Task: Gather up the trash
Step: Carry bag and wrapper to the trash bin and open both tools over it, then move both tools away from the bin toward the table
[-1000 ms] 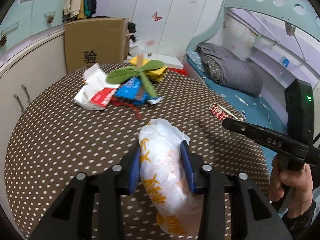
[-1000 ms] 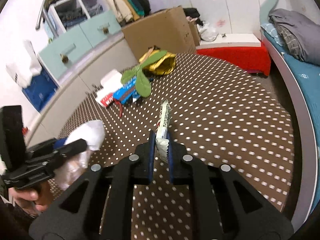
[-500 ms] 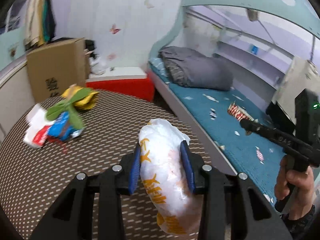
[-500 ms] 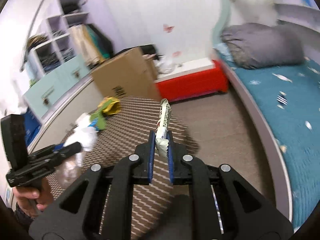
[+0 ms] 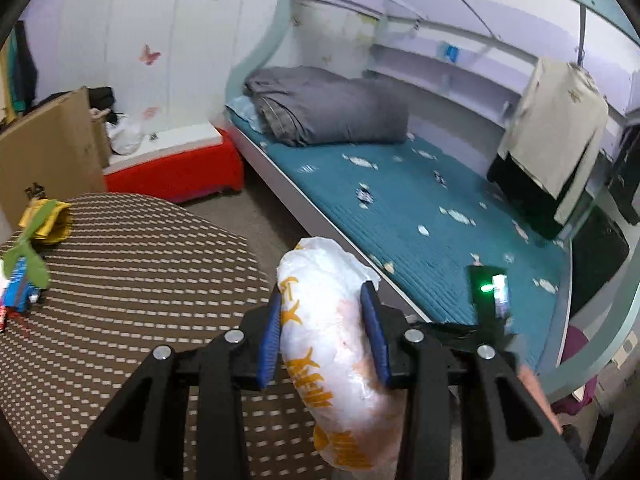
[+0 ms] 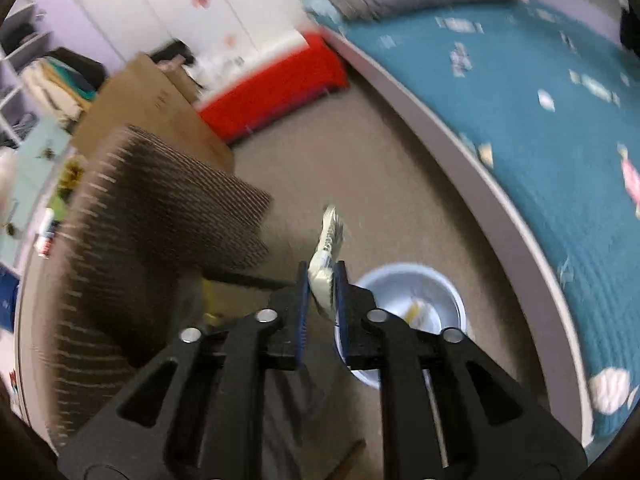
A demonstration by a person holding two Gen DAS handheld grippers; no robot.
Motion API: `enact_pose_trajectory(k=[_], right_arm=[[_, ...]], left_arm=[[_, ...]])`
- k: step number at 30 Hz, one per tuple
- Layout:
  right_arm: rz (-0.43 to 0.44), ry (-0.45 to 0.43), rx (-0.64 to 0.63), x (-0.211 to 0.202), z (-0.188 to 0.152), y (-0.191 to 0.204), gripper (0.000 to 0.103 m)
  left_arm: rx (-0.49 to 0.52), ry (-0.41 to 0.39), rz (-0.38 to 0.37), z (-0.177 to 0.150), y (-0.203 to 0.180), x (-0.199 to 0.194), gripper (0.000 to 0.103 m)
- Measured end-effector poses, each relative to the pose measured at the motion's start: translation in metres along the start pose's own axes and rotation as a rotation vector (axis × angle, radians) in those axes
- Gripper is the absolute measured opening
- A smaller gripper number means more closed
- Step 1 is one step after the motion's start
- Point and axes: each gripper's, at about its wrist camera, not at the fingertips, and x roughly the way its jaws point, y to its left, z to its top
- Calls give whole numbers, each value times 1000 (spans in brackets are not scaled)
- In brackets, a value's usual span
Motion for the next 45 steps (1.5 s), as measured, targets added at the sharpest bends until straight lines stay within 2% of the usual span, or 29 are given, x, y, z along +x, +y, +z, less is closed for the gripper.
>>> enact_pose_trajectory(k=[1,5,7,10,14,15,17,18,20,24,32,35,45], right_arm=[[2,5,37,5,-3,-11,73],[-4,-17,135,2,-10,-37,76],[0,-55,154,-13,-7,-44,83],[5,-116,159,-35,0,-46,89],[39,-198,181,-62,10,-50,91],[40,-209,182,-66,10,-52,92],[44,-232,185,-74,12,-51,92],[44,-243,184,-78,12,-50,93],[45,-249,187,-81,12,-51,94],[30,-254,184,-83,11,-44,96],[-9,-272,176,-89,11,-27,97],[-30,-291,155,-97,13,-14,97],[1,-342,49,-123,28,49,97]], left_arm=[[4,15,-7,-1,-5,6,37],[35,92,-29,-4,-25,42,37],[48,131,-41,-5,-34,62,37],[61,182,-62,-9,-44,84,38],[60,243,-111,-13,-55,113,44],[63,248,-111,-14,-56,117,48],[74,259,-122,-14,-59,128,86],[69,256,-112,-13,-58,132,89],[51,248,-78,-13,-55,134,90],[24,207,-64,-8,-48,123,93],[20,146,-51,-2,-39,95,93],[18,118,-39,1,-37,83,93],[14,21,8,11,-10,34,93]])
